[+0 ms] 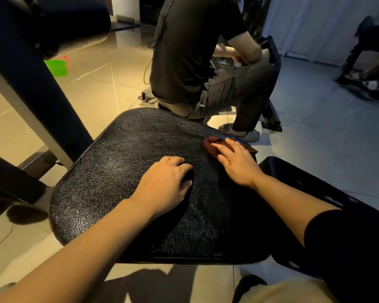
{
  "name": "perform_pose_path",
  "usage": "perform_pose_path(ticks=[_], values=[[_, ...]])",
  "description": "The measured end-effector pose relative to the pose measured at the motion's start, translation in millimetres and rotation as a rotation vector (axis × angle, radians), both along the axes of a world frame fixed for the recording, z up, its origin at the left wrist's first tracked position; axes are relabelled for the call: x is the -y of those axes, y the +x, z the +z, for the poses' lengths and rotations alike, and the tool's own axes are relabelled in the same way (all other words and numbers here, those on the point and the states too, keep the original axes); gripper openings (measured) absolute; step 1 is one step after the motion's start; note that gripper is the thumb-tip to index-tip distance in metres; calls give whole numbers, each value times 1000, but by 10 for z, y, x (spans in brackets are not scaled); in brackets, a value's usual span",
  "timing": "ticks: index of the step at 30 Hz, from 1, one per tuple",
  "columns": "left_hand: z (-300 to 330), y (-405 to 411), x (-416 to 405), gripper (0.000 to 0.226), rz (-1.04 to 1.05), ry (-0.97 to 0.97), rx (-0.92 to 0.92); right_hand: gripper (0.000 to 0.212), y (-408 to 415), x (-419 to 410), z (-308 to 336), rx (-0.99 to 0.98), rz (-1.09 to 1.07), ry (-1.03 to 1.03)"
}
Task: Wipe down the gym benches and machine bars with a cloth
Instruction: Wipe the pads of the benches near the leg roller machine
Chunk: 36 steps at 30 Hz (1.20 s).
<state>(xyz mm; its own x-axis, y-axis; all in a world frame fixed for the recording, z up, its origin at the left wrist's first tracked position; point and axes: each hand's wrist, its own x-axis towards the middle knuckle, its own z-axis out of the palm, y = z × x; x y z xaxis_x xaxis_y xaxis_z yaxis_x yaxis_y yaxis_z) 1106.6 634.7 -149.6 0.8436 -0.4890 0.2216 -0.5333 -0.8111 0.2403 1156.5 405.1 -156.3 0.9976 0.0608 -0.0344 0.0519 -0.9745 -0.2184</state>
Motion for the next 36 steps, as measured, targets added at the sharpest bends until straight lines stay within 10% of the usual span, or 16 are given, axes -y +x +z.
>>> perform_pose_path(ticks=[14,25,36], values=[[152,209,-638,40,97,4,25,47,590,-356,-21,74,-227,17],[199,251,-1271,46,236,25,-29,45,971,-1939,98,98,165,3],[210,274,-1237,45,199,24,-32,45,1183,-1372,94,96,16,-34]])
